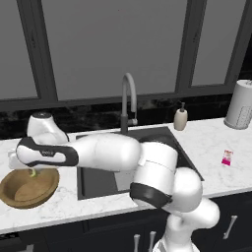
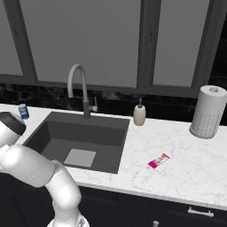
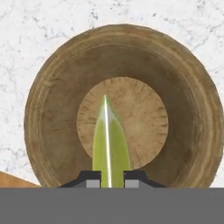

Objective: Pick the lemon wedge from the sink and place it in the bowl. Then pick the bowl and place it in the microwave. Then close the microwave door and press the start button.

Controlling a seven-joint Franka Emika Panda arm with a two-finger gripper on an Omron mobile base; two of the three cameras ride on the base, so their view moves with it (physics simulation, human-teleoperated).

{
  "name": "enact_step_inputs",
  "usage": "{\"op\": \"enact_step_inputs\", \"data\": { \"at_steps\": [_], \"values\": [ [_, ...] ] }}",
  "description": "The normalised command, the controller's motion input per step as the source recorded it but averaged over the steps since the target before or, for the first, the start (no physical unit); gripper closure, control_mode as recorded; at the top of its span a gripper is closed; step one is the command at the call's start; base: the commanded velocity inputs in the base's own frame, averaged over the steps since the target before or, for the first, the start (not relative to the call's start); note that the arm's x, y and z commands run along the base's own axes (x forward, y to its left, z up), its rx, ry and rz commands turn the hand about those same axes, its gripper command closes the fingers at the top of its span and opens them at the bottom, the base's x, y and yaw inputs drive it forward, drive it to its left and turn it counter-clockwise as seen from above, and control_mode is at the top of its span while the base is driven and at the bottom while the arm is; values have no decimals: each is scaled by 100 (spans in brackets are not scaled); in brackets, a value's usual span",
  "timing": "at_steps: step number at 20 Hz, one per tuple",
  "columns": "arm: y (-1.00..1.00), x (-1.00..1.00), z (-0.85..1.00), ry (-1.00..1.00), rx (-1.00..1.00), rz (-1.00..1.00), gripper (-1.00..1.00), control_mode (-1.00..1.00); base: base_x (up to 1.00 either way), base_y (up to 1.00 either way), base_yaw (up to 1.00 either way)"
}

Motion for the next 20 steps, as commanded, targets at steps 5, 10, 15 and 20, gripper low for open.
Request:
{"op": "enact_step_inputs", "data": {
  "at_steps": [5,10,15,20],
  "values": [
    [32,19,-36,12,-1,0,100,-100,0,0,0],
    [22,10,-40,11,-10,0,100,-100,0,0,0],
    [1,8,-36,5,-8,0,100,-100,0,0,0],
    [1,6,-40,0,-6,0,100,-100,0,0,0]
  ]
}}
